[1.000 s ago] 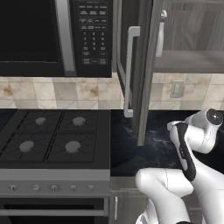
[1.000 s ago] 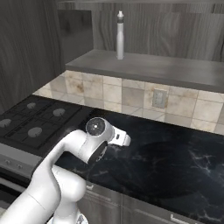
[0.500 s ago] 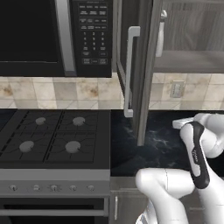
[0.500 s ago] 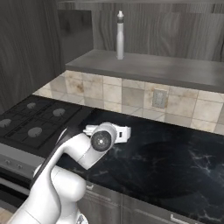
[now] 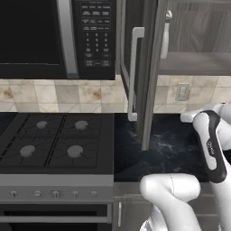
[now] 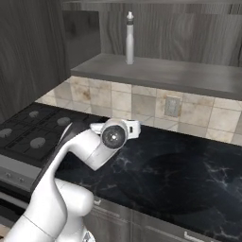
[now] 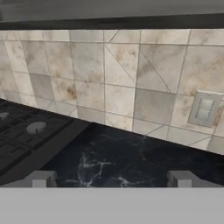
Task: Move the cutting board and knife to the sink. Then move spray from the cabinet to the counter.
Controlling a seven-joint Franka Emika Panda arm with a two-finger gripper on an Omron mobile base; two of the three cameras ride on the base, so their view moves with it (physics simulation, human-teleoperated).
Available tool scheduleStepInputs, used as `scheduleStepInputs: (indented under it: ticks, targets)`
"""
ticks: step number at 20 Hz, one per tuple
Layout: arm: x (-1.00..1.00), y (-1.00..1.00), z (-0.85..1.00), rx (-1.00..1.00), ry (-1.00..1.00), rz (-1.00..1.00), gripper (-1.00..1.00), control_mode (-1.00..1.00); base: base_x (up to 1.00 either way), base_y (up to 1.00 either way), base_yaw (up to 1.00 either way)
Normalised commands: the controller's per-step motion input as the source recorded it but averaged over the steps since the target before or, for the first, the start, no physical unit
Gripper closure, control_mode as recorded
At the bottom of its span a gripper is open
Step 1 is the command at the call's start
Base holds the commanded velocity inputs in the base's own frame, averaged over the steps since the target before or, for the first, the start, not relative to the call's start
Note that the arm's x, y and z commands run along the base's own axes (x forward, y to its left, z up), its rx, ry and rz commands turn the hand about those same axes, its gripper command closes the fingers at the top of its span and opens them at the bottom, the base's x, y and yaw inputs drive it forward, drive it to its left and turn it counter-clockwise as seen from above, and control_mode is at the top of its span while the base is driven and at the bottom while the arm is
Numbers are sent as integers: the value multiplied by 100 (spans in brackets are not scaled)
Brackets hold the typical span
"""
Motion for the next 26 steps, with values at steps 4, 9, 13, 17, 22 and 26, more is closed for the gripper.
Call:
scheduleStepInputs:
  ticks: [4,9,13,17,22,26]
  targets:
    - [0,0,57,3,28,5,-100,-100,0,0,0]
    - [0,0,52,0,10,4,-100,-100,0,0,0]
    - [0,0,45,0,-2,0,-100,-100,0,0,0]
    - [0,0,39,0,-8,0,-100,-100,0,0,0]
    - [6,4,42,0,-1,-6,-100,-100,0,0,0]
    - [13,9,43,0,0,-9,-100,-100,0,0,0]
